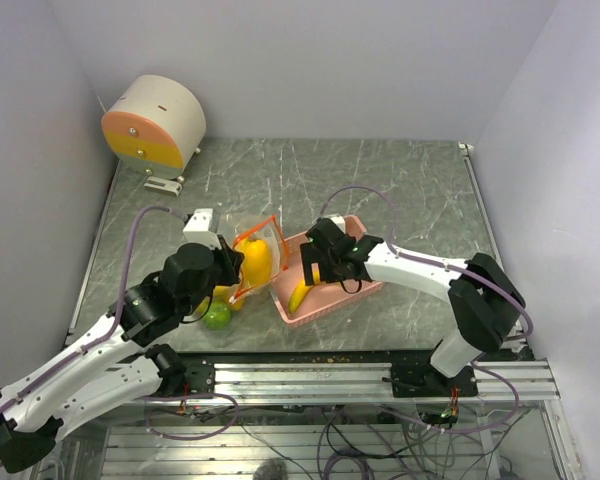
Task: Place the food in the zip-top bag and seal the zipper
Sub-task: Pick up the fake fruit from the bin.
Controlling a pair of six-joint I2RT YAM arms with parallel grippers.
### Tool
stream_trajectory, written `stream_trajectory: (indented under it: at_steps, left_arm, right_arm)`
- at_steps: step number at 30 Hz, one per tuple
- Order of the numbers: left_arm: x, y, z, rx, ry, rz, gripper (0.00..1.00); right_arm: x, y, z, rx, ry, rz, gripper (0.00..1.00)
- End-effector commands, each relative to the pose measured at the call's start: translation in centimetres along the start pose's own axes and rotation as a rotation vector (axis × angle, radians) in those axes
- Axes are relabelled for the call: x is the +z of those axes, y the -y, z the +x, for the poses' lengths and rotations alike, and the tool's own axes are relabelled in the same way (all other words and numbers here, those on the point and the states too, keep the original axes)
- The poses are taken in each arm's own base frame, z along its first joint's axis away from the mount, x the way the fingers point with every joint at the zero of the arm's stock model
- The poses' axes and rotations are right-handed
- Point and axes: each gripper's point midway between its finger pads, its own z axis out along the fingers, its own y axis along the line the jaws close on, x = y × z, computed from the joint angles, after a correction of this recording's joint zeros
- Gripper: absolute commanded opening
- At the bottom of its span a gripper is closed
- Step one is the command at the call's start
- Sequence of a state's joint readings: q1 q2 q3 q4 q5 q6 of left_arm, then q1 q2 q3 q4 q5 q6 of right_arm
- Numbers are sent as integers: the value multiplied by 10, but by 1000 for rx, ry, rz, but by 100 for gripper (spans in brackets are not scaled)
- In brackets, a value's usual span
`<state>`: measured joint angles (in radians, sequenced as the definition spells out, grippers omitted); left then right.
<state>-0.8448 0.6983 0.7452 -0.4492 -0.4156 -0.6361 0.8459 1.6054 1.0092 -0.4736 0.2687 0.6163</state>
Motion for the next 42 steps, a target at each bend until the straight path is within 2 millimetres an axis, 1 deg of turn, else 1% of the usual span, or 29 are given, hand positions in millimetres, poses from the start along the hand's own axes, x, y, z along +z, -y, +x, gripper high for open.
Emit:
stream_trajectory:
  at_steps: [1, 2, 4, 5, 8, 10, 12, 14, 15, 16, 17, 18, 19, 20, 21, 22, 23, 26, 28, 33, 36, 38, 42]
  left_arm:
    - [-16, 14, -37, -46, 93, 49, 7]
    - [-19, 12, -41, -44, 102, 40, 7]
    - [-23, 8, -45, -45, 119, 29, 7]
    - [-25, 7, -47, -48, 126, 26, 7]
    - [-26, 6, -46, -53, 129, 29, 7]
    - [-27, 4, -44, -50, 118, 22, 7]
    - [-28, 2, -43, -48, 113, 13, 7]
    - [-30, 0, -44, -51, 120, 10, 7]
    - [-31, -1, -45, -53, 125, 8, 7]
    - [-32, -2, -45, -54, 129, 5, 7]
    - [-32, -2, -46, -55, 132, 3, 7]
    - [-33, -3, -47, -54, 133, 1, 7]
    - [-33, -3, -47, -55, 135, 0, 7]
    - [-33, -3, -47, -54, 135, -1, 7]
    - [-33, -3, -47, -53, 135, -1, 7]
    - [-33, -3, -48, -52, 135, -1, 7]
    - [-33, -2, -48, -53, 134, 2, 7]
    - [-32, 0, -48, -52, 132, 6, 7]
    - [-32, 0, -48, -51, 131, 5, 7]
    - [-33, 0, -51, -55, 139, 2, 7]
    - [-35, 0, -54, -55, 143, 0, 7]
    - [-36, -1, -56, -52, 145, -6, 7]
    - [-35, -3, -57, -40, 142, -27, 7]
  right_arm:
    - [12, 1, -13, 61, 12, -65, 91]
    - [14, 2, -10, 78, 6, -63, 91]
    - [17, 0, -12, 101, 4, -58, 91]
    - [21, 0, -9, 109, -6, -48, 91]
    - [31, -4, -5, 108, -22, -59, 89]
    - [40, -3, -1, 91, -32, -49, 88]
    - [45, -5, -9, 71, -12, -43, 87]
    - [51, -3, -11, 48, -1, -33, 84]
    - [52, -3, -12, 36, 7, -36, 80]
    - [54, -3, -13, 28, 14, -39, 73]
    - [54, -4, -13, 22, 18, -45, 58]
    - [53, -4, -13, 21, 21, -48, 37]
    - [51, -4, -15, 19, 26, -47, 21]
    - [49, -3, -17, 16, 33, -48, 12]
    - [49, 3, -8, 10, 18, -33, 7]
    - [47, 6, -7, 5, 21, -26, 2]
    - [44, 9, -5, -1, 23, -20, 0]
    - [28, 14, -11, -3, 54, -16, 0]
    - [14, 18, -19, 0, 85, -8, 0]
    - [-35, 33, -43, 13, 195, 16, 0]
    - [-63, 39, -55, 2, 256, 5, 0]
    - [-84, 40, -63, -13, 307, -19, 0]
    - [-125, 29, -76, -70, 419, -100, 0]
